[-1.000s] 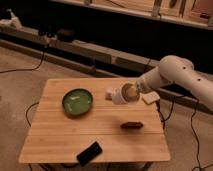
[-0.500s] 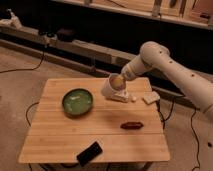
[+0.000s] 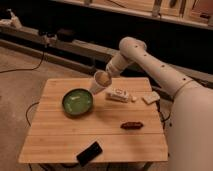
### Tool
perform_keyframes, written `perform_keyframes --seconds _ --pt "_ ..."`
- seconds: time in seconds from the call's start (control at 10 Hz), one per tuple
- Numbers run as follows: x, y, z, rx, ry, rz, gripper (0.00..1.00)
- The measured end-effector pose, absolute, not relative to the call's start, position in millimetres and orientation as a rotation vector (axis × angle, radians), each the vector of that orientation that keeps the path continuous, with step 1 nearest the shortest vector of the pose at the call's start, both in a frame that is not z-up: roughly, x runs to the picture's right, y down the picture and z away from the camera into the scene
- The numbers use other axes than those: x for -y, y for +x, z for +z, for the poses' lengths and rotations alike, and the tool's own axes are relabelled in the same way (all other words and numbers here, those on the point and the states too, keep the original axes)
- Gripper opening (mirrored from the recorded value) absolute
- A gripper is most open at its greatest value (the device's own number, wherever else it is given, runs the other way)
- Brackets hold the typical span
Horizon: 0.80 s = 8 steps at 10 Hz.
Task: Place the ceramic cup in the ceramic bowl
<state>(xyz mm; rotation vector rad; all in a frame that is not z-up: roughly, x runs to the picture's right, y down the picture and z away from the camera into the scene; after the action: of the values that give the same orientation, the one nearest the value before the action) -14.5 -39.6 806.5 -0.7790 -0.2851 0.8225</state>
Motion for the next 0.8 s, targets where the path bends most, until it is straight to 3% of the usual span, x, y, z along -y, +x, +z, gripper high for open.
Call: perform_keyframes --seconds 0.8 --pt "0 -122 833 0.166 -0.759 0.696 0.0"
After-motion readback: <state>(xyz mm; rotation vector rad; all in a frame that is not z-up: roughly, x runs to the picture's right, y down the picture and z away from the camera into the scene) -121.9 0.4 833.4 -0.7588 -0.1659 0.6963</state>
